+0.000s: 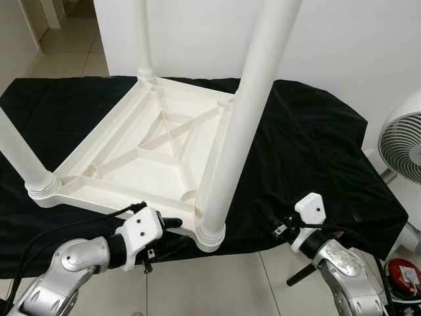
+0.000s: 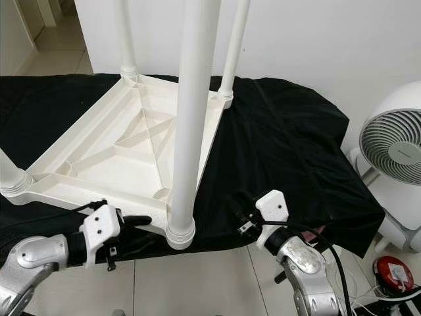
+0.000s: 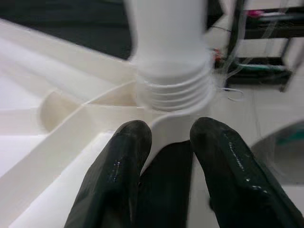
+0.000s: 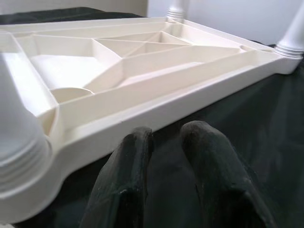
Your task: Building children table
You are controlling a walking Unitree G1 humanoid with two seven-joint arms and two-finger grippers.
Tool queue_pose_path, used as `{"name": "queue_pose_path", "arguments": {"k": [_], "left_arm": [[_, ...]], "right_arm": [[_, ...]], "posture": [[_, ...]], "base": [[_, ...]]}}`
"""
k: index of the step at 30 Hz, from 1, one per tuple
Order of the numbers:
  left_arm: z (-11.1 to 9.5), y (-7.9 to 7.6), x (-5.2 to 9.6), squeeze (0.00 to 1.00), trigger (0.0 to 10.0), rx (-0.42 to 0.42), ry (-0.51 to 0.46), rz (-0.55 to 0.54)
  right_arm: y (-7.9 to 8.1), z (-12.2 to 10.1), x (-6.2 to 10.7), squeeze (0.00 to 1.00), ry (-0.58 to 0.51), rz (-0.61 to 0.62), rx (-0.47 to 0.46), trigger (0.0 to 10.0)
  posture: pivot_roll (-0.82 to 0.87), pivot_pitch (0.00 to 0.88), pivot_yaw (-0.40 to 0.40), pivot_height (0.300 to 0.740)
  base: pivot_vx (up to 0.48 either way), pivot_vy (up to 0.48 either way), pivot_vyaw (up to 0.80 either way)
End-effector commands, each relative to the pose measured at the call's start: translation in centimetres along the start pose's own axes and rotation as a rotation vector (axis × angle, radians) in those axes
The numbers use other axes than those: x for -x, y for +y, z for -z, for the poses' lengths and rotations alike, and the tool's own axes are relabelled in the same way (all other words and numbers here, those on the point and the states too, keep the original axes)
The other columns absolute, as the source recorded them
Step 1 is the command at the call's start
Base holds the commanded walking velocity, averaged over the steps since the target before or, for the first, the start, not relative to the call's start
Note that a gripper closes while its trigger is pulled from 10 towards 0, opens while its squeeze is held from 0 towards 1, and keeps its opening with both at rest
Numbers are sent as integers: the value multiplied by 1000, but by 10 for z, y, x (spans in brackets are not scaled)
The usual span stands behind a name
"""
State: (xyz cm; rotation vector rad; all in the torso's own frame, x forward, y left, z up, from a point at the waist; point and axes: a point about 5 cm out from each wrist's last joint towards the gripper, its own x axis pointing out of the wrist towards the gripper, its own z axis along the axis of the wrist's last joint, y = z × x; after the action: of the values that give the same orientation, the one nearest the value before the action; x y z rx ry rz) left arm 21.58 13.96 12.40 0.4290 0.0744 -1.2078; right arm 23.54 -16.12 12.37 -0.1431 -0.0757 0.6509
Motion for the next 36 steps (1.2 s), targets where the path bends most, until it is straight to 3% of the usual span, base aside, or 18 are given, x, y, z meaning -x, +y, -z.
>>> {"name": "queue_pose_path", "arguments": {"k": [1, 5, 18, 20, 21, 22, 28, 36], "left_arm": [[2, 1, -6, 0, 10000, -13, 5, 15], [8, 15, -16, 0, 10000, -69, 18, -33], [8, 35, -40, 0, 10000, -95, -36, -86], [4, 41, -55, 0, 10000, -92, -68, -82], [4, 41, -55, 0, 10000, -92, -68, -82], [0, 45, -66, 0, 10000, -100, -88, -73], [-4, 52, -83, 0, 10000, -119, -116, -68], [-8, 56, -93, 0, 10000, -135, -138, -79]], "right_arm": [[3, -4, -3, 0, -1, -48, -5, 10000], [10, -9, -7, 0, -8, -126, -12, 10000], [19, -17, 5, 0, -2, -229, -67, 10000], [19, -19, 12, 0, 25, -288, -67, 10000], [19, -19, 12, 0, 25, -288, -67, 10000], [14, -21, 18, 0, 46, -313, -57, 10000], [10, -23, 26, 0, 80, -329, -40, 10000], [8, -20, 30, 0, 100, -302, -53, 10000]], "posture": [[-80, 0, -43, 740], [-96, 7, -39, 740], [-140, 28, -34, 740], [-167, 34, -26, 740], [-167, 34, -26, 740], [-173, 36, -23, 740], [-193, 43, -13, 740], [-165, 48, -24, 740]], "base": [[0, 0, 0], [0, 0, 0], [0, 0, 0], [0, 0, 0], [0, 0, 0], [0, 0, 0], [0, 0, 0], [0, 0, 0]]}}
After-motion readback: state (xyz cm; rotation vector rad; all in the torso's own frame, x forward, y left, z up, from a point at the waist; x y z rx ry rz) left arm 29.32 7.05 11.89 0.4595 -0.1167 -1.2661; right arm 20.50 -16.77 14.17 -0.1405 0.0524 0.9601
